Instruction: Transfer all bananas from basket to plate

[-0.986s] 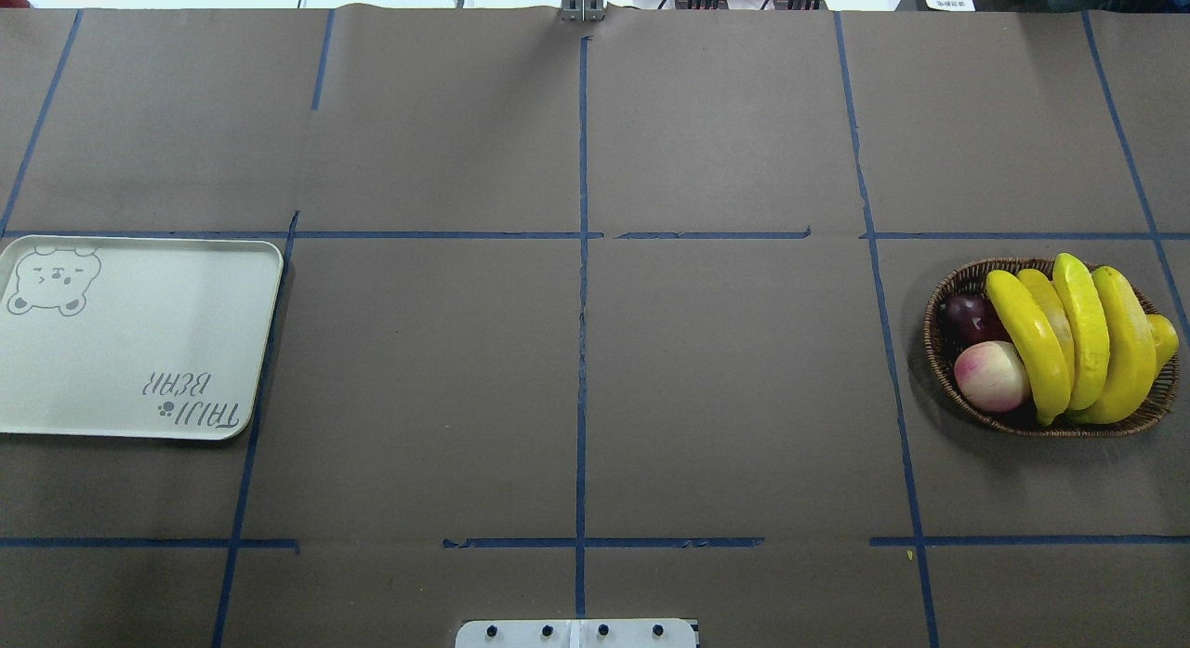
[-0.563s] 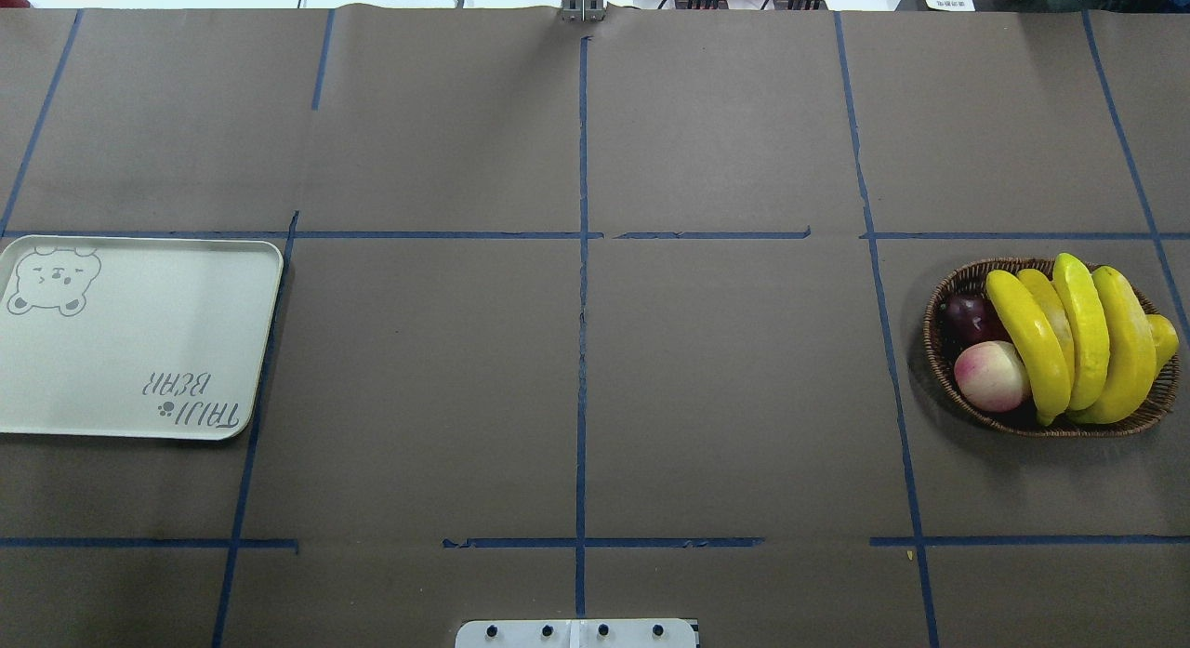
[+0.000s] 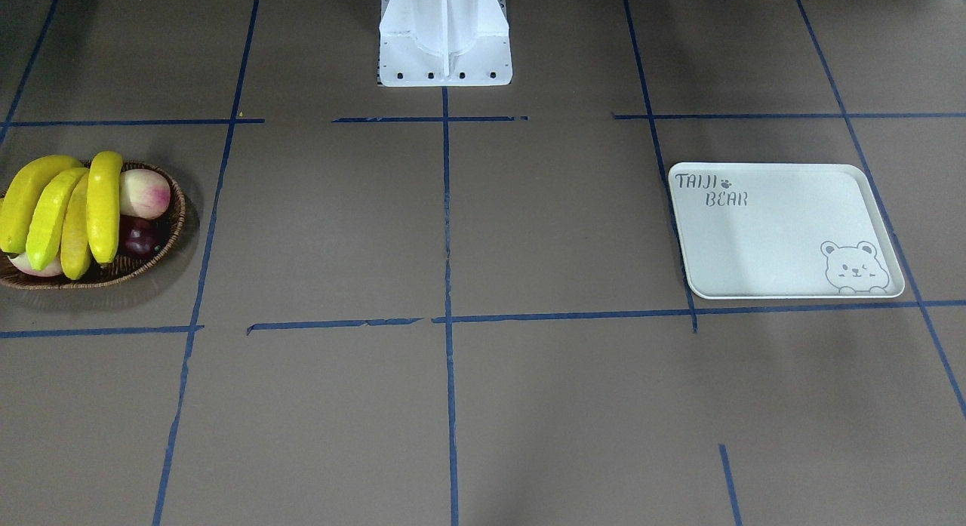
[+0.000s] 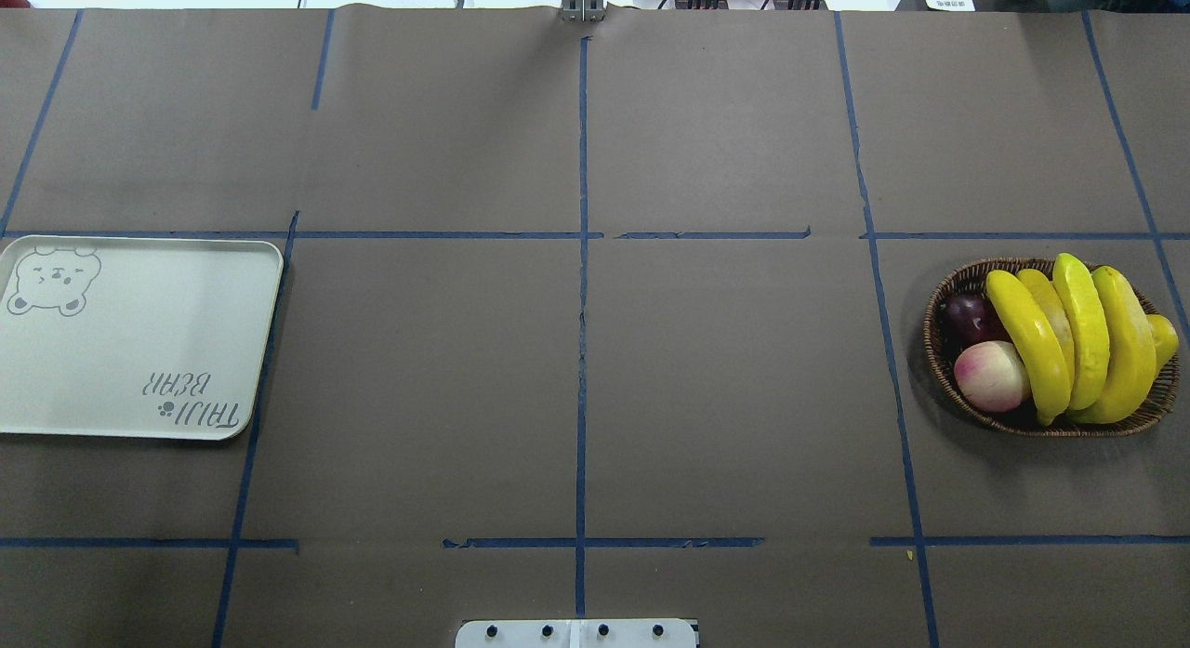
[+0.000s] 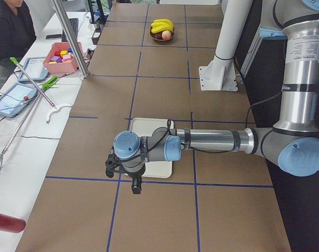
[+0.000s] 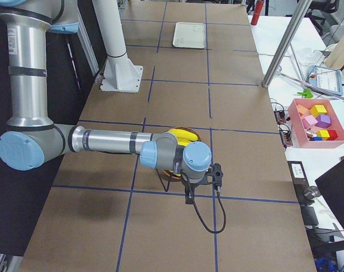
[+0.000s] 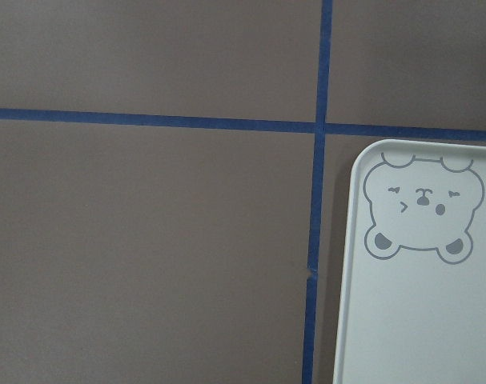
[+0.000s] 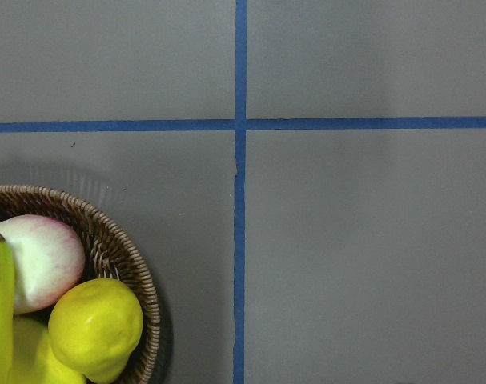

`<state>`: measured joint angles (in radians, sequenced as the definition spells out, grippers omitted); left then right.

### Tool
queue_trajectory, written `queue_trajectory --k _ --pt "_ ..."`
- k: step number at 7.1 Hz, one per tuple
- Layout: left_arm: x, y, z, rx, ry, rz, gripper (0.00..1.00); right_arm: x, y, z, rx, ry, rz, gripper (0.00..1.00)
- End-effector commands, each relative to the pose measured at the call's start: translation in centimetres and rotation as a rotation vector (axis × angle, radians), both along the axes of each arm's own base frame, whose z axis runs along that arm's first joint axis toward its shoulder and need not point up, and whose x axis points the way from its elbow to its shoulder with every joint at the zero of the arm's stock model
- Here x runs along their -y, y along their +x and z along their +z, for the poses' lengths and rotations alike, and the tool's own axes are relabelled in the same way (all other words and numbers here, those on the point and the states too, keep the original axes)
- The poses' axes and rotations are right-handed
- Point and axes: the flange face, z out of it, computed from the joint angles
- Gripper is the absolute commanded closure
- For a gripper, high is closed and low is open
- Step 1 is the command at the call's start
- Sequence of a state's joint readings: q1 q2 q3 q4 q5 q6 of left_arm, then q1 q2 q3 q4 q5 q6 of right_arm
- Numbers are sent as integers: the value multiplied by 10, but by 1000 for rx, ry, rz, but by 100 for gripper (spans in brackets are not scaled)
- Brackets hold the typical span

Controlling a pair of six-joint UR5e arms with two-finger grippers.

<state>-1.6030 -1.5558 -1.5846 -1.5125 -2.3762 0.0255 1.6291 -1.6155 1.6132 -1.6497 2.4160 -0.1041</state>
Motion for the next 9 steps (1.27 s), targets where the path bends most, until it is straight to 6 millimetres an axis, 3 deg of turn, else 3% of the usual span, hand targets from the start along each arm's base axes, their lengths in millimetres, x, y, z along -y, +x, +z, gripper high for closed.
queue_trajectory --k 1,4,6,7,8,9 --pt "0 0 0 0 0 0 0 0 0 -1 0 -1 2 0" --pt "1 0 -1 0 10 -1 0 0 0 -2 0 2 2 0" --pt "1 0 -1 0 9 -2 0 6 0 -15 -2 31 1 0" --pt "1 0 -1 0 10 -2 0 10 -5 -39 -4 79 -8 0" --pt "1 0 -2 0 12 -2 0 36 -33 -86 -14 158 -57 0" --pt "2 0 -2 1 13 -2 0 55 -41 -110 -51 207 -69 0"
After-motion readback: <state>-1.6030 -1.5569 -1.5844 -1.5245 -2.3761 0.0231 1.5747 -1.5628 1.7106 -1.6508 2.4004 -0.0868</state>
